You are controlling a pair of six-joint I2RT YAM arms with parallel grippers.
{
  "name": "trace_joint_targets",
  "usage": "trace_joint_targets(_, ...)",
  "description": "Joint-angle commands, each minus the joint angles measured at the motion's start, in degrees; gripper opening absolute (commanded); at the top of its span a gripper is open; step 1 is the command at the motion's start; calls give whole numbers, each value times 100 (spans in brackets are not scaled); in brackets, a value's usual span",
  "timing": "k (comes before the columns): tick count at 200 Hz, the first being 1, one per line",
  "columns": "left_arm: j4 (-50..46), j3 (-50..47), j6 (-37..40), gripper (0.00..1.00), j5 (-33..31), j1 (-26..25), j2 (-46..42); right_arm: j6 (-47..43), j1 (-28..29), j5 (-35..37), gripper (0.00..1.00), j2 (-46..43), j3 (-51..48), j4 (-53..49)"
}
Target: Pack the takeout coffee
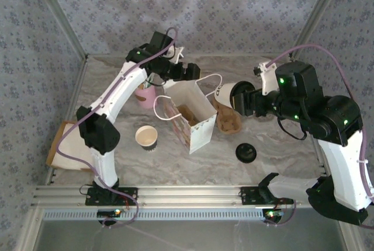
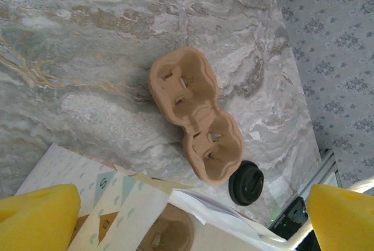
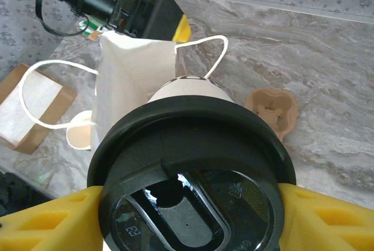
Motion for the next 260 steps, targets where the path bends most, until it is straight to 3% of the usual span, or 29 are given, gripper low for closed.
trace_joint_targets(1,346,-261,-280,99,-111,-116,-382,60,-28,-361,69,-76,138,161)
trace_joint_targets(59,662,-879,-511,99,-302,-391,-850,84,-2,-858,69,-185,157,238)
trace_joint_targets(119,1000,-1081,-692,99,-100,-598,-950,114,249,-1194,69,-37,16,157)
trace_joint_targets(203,1292,-1467,-733,99,120,-631,-1234,158,1067,-344,69,728,200,-737)
trace_joint_targets(260,1478,-1585,-619,100,175,-119,-1533,184,1420,271,69,1580,710,-1400)
